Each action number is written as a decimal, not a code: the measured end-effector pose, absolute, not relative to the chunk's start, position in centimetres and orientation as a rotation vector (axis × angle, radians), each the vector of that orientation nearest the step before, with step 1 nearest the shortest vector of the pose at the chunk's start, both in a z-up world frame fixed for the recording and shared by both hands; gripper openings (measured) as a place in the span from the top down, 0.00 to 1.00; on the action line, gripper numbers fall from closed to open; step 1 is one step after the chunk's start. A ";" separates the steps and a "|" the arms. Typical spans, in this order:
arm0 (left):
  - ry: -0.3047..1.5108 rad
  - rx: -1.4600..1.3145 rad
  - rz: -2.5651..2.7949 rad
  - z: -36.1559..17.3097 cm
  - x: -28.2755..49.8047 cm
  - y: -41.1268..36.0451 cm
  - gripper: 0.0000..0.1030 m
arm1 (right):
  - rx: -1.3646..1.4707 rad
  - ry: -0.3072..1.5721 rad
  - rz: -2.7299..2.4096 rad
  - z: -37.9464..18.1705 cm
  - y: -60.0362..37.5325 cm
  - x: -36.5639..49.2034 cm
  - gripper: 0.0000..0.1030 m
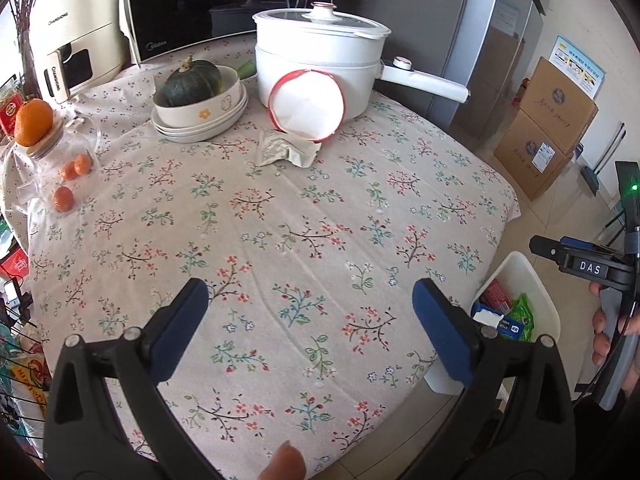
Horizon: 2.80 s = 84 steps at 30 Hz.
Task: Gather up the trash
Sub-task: 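Move the left tool to the white snack wrapper and grasp it, then grasp the red-rimmed round lid with the right tool while the left tool holds the wrapper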
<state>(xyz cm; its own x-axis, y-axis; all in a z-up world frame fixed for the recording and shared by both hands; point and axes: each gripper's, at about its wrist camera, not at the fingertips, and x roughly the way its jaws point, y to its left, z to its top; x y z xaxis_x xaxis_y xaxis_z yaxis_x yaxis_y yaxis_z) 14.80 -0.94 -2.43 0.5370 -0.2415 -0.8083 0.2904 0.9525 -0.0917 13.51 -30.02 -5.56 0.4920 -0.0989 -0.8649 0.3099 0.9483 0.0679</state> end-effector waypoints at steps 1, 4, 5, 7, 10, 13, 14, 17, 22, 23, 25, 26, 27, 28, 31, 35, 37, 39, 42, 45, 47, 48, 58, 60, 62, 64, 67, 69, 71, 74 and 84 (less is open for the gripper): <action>0.952 0.051 -0.311 -2.4 14.9 -0.6 0.01 | 0.226 1.022 -0.244 -5.4 -29.6 13.8 0.17; 0.945 0.037 -0.288 -2.2 15.5 0.7 0.01 | 0.220 1.009 -0.230 -5.0 -28.3 14.7 0.17; 0.942 0.033 -0.279 -2.2 15.7 1.2 0.01 | 0.219 1.005 -0.225 -5.0 -27.9 14.9 0.17; 0.941 0.021 -0.256 -2.2 16.2 2.2 0.01 | 0.214 0.998 -0.215 -4.9 -27.2 15.4 0.17; 0.944 -0.002 -0.223 -2.6 17.1 3.8 0.01 | 0.214 0.991 -0.202 -4.9 -26.3 16.1 0.17; 0.944 -0.014 -0.193 -3.1 18.0 4.9 0.01 | 0.223 0.977 -0.188 -4.6 -25.6 16.9 0.17; 0.942 -0.013 -0.185 -3.3 18.3 5.2 0.01 | 0.226 0.971 -0.184 -4.5 -25.3 17.2 0.17; 0.931 -0.003 -0.192 -3.9 19.4 5.3 0.01 | 0.221 0.958 -0.171 -4.3 -24.4 18.2 0.17; 0.937 -0.024 -0.244 -5.6 22.2 4.5 0.01 | 0.195 0.956 -0.152 -4.3 -23.5 20.2 0.17; 0.934 -0.012 -0.253 -6.0 22.8 4.1 0.01 | 0.186 0.953 -0.149 -4.3 -23.5 20.7 0.17; 0.924 0.015 -0.270 -6.7 24.1 3.0 0.01 | 0.168 0.950 -0.139 -4.3 -23.5 21.6 0.17; 0.922 0.021 -0.286 -7.1 24.8 2.4 0.01 | 0.161 0.949 -0.132 -4.3 -23.5 22.1 0.17; 0.918 0.020 -0.301 -7.3 25.4 2.0 0.01 | 0.153 0.946 -0.127 -4.3 -23.6 22.6 0.17; 0.916 0.016 -0.319 -7.6 26.2 1.4 0.01 | 0.143 0.942 -0.121 -4.3 -23.7 23.1 0.17; 0.900 0.013 -0.375 -8.3 28.3 -0.4 0.03 | 0.110 0.937 -0.101 -4.6 -24.2 24.6 0.17; 0.890 0.014 -0.393 -9.3 31.5 -2.4 0.09 | 0.074 0.926 -0.061 -5.3 -24.9 25.9 0.17; 0.908 -0.025 -0.396 -9.9 33.2 -2.7 0.14 | 0.055 0.919 -0.047 -5.7 -25.2 26.4 0.17; 0.923 -0.052 -0.401 -10.6 34.4 -3.2 0.15 | 0.048 0.914 -0.036 -6.1 -25.7 26.8 0.17; 0.955 -0.026 -0.381 -12.0 35.7 -4.1 0.22 | 0.043 0.914 -0.028 -6.6 -26.4 27.3 0.17; 0.994 -0.025 -0.365 -13.4 36.4 -4.3 0.34 | 0.041 0.915 -0.038 -7.0 -27.1 27.6 0.17; 0.980 -0.023 -0.365 -13.4 36.4 -4.2 0.38 | 0.048 0.921 -0.043 -7.3 -27.4 27.7 0.17; 0.979 -0.023 -0.367 -13.4 36.3 -4.1 0.40 | 0.050 0.925 -0.046 -7.5 -27.6 27.8 0.17; 1.036 -0.076 -0.386 -12.1 34.7 -2.3 0.82 | 0.051 0.940 -0.085 -7.9 -26.8 28.1 0.17; 1.035 -0.051 -0.370 -11.2 33.8 -1.3 0.84 | 0.057 0.923 -0.078 -7.5 -26.2 28.2 0.17; 1.026 -0.036 -0.348 -10.4 32.8 0.3 0.84 | 0.069 0.906 -0.066 -7.2 -25.4 28.4 0.17; 1.021 -0.045 -0.327 -9.5 31.8 2.3 0.85 | 0.080 0.888 -0.047 -7.1 -24.4 28.7 0.17; 1.013 -0.048 -0.278 -8.2 30.1 4.9 0.85 | 0.080 0.858 -0.027 -6.8 -22.6 29.4 0.17; 0.994 -0.027 -0.246 -7.6 28.8 6.3 0.85 | 0.084 0.835 -0.010 -6.7 -21.3 30.2 0.17; 0.991 -0.011 -0.213 -7.1 28.2 7.7 0.85 | 0.102 0.805 0.010 -6.9 -20.5 31.0 0.17; 0.985 -0.062 -0.194 -6.5 27.7 9.5 0.85 | 0.125 0.761 0.034 -7.5 -19.5 32.5 0.17; 0.966 -0.078 -0.153 -5.9 26.9 12.2 0.85 | 0.087 0.709 0.026 -10.2 -17.1 38.5 0.24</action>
